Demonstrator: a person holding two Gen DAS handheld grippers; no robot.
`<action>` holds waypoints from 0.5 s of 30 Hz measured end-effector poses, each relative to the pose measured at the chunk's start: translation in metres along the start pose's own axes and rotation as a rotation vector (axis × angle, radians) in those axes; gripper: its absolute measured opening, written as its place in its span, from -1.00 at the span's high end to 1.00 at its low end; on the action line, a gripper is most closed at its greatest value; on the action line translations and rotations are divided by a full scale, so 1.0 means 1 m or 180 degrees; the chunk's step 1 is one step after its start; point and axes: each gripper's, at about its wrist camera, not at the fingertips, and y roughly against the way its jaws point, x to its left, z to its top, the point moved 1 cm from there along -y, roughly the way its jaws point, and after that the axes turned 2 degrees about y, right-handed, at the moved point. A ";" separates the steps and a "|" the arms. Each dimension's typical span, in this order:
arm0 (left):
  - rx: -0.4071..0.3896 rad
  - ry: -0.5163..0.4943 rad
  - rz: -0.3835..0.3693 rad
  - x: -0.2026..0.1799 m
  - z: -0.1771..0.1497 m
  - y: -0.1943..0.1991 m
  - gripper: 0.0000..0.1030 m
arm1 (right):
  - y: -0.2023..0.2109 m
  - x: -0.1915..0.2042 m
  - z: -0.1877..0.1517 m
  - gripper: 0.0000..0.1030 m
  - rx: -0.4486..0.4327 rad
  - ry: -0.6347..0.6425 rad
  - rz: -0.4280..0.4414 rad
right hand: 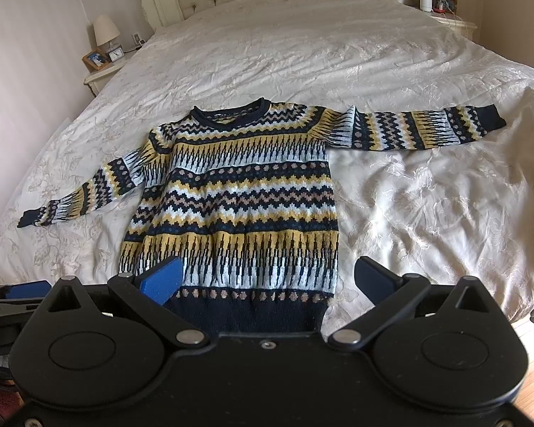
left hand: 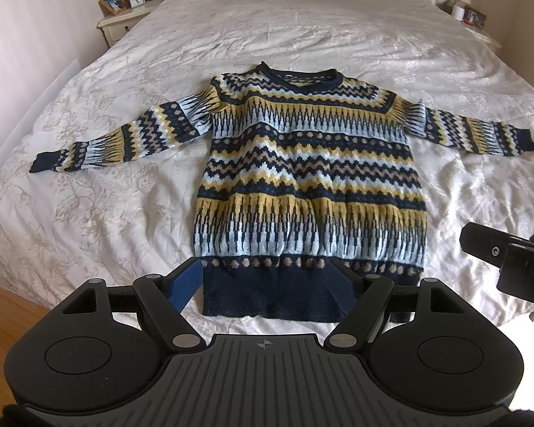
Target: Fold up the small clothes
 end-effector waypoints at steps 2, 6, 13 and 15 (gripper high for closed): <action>0.0012 0.0009 0.0005 0.001 0.000 -0.001 -0.46 | 0.000 0.000 0.000 -0.99 0.0001 0.0003 0.0006; 0.0018 0.0009 0.0011 0.002 0.002 -0.001 -0.46 | -0.001 0.001 0.000 -0.99 0.0008 0.0004 0.0008; 0.0025 -0.0004 0.0022 0.001 0.003 -0.002 -0.46 | -0.003 -0.001 0.003 -0.99 0.0028 -0.0010 0.0007; 0.0028 -0.0007 0.0032 0.001 0.004 -0.002 -0.46 | -0.004 -0.002 0.004 -0.99 0.0027 -0.0004 0.0009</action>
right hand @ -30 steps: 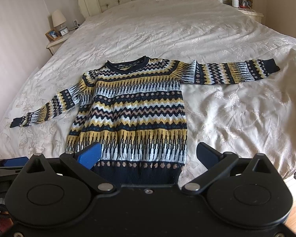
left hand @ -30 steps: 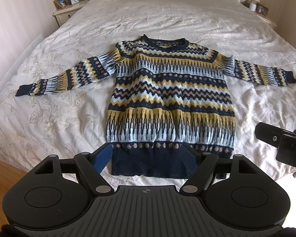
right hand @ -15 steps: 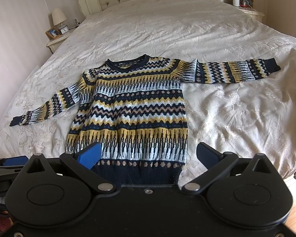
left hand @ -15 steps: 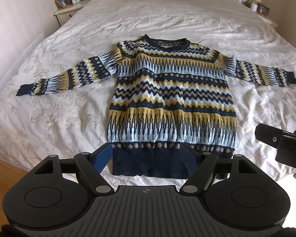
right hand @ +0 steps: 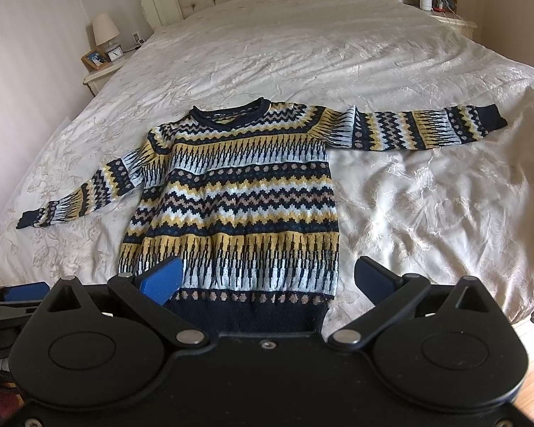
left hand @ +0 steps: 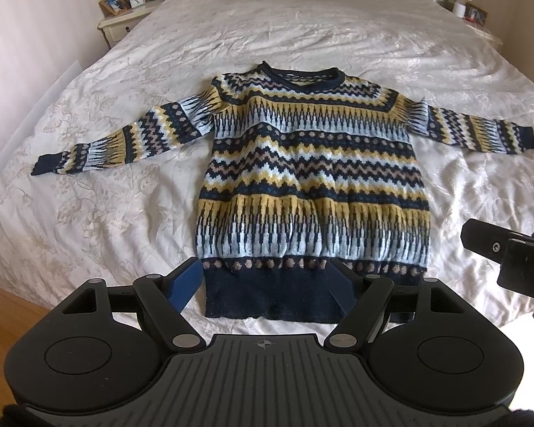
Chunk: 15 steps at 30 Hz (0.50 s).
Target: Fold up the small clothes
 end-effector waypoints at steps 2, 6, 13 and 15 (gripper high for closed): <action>0.0006 -0.0004 0.0007 -0.001 0.001 0.000 -0.46 | 0.000 0.000 0.000 -0.99 -0.0002 -0.0004 0.0000; 0.0019 -0.0006 0.0027 -0.001 0.002 -0.001 -0.46 | -0.001 0.000 -0.001 -0.99 -0.0001 0.0003 -0.0013; 0.0127 -0.0028 0.0121 -0.001 0.008 -0.011 -0.46 | -0.010 -0.004 0.005 -0.99 0.0050 -0.0014 0.0001; 0.0155 -0.0032 0.0151 -0.001 0.012 -0.015 -0.46 | -0.014 -0.005 0.007 -0.99 0.0050 -0.0023 0.0021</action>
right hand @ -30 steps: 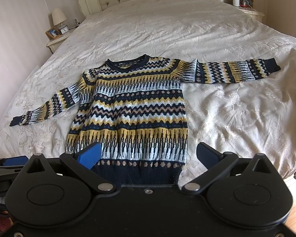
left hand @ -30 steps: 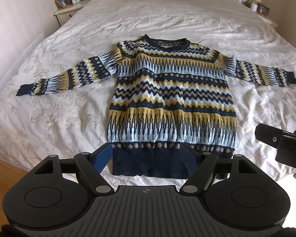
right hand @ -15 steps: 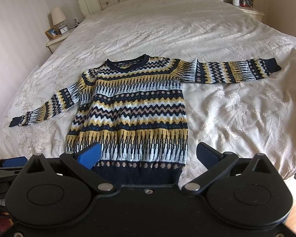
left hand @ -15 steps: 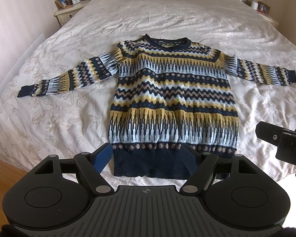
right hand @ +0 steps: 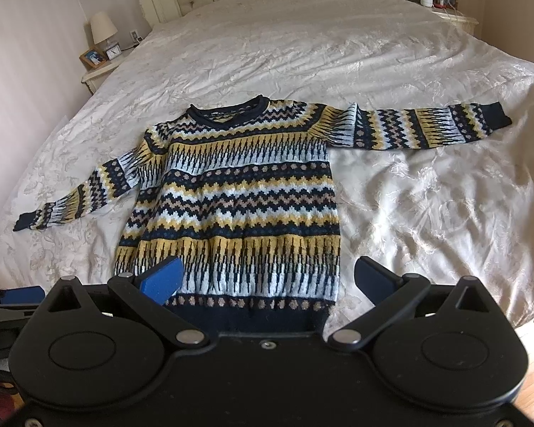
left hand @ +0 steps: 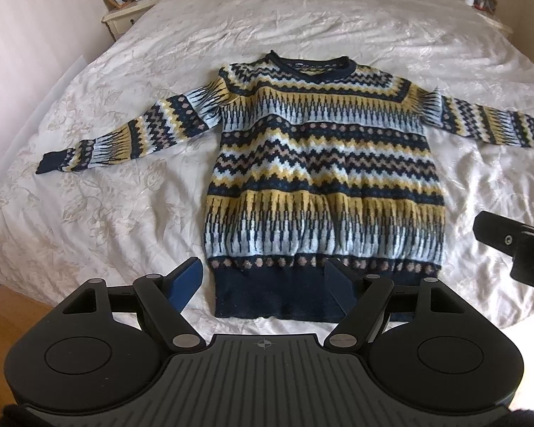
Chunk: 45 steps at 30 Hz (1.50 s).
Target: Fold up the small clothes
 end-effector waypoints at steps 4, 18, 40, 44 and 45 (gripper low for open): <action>0.0079 0.0013 0.0022 0.001 0.013 -0.012 -0.46 | -0.013 0.003 0.009 -0.99 0.0004 0.0039 -0.0052; -0.0166 -0.0174 -0.0336 -0.016 0.106 -0.071 -0.28 | -0.066 0.005 0.078 -0.98 -0.0296 0.0451 -0.0850; -0.0328 0.0027 -0.0401 -0.072 0.179 -0.113 -0.23 | -0.135 -0.172 0.146 -0.90 -0.0258 -0.0026 -0.1356; -0.0325 0.0269 -0.0245 -0.088 0.179 -0.109 -0.23 | -0.145 -0.222 0.157 -0.90 -0.0348 0.0002 -0.1148; -0.0310 0.0284 -0.0199 -0.094 0.179 -0.108 -0.23 | -0.149 -0.235 0.161 -0.90 -0.0302 -0.0034 -0.1148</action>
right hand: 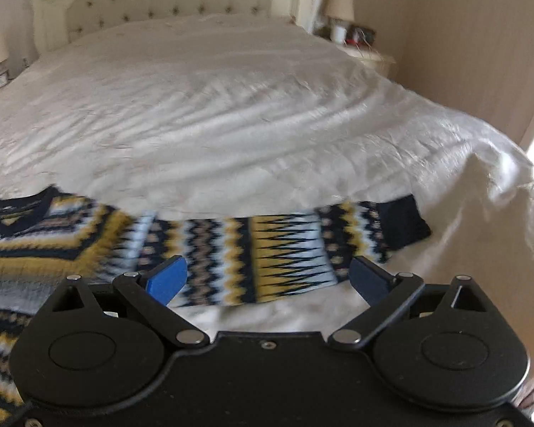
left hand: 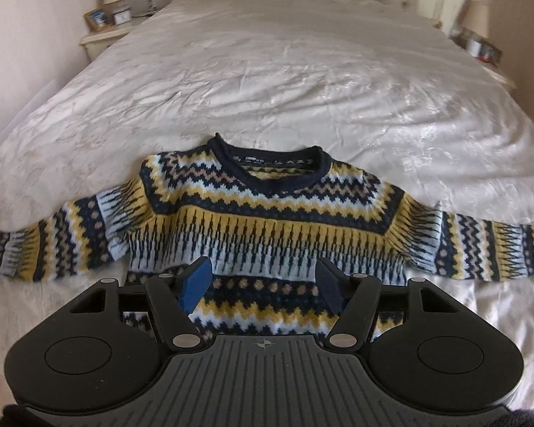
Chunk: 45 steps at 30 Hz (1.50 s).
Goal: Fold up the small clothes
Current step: 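Grasp the navy cuff of one sweater sleeve with the right tool, then carry the sleeve across the sweater body with the right tool and release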
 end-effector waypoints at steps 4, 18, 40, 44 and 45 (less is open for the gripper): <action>-0.0082 0.0035 0.0159 -0.024 0.000 0.003 -0.23 | -0.036 -0.047 0.012 -0.90 0.0129 0.0017 -0.0109; 0.0032 0.0104 0.0521 -0.075 -0.010 -0.004 -0.23 | -0.143 -0.162 0.044 -0.66 0.0510 0.0078 -0.0129; 0.0105 0.0218 0.0555 -0.085 -0.004 -0.004 -0.14 | -0.129 -0.201 0.060 0.62 0.0557 -0.0579 0.0798; 0.0099 0.0198 0.0479 -0.079 -0.007 -0.002 -0.14 | -0.100 -0.191 0.081 0.62 0.0403 -0.0656 0.0947; 0.0093 0.0200 0.0462 -0.075 -0.008 -0.001 -0.14 | -0.092 -0.186 0.085 0.62 0.0371 -0.0672 0.1002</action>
